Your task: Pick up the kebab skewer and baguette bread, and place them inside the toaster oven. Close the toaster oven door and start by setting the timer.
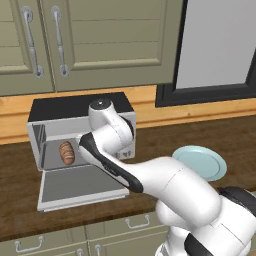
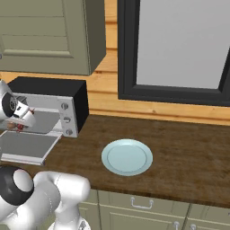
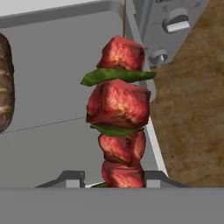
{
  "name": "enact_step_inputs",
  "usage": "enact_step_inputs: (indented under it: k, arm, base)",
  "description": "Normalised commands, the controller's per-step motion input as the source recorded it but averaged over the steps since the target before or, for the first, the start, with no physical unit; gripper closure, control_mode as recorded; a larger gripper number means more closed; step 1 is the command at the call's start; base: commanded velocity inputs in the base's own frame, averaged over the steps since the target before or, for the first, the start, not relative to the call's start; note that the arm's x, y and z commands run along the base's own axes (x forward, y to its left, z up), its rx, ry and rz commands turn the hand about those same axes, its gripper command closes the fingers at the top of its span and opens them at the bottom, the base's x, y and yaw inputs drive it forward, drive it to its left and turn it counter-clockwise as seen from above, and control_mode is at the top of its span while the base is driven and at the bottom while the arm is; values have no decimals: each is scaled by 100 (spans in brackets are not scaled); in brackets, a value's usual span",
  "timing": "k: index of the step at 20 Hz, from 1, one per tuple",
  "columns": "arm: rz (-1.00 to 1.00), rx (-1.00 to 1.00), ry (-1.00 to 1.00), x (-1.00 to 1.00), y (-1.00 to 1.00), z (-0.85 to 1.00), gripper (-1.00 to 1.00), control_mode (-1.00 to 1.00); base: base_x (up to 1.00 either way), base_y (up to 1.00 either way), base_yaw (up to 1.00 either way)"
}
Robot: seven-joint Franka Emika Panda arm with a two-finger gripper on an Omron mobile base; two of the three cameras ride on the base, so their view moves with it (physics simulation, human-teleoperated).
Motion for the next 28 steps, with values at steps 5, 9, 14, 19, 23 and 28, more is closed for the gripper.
enact_step_inputs:
  k: [5,9,14,19,23,28]
  arm:
    - [6,0,0,28,0,-32,100,-100]
    - [9,0,0,42,0,-19,100,-100]
    - [13,0,0,39,9,-18,100,-100]
    - [13,0,0,31,14,-27,100,-100]
    - [12,0,2,27,3,-26,100,-100]
    - [9,0,8,24,0,-27,100,-100]
  base:
    - [0,0,0]
    - [0,0,0]
    - [0,0,0]
    - [0,0,0]
    - [0,0,0]
    - [0,0,0]
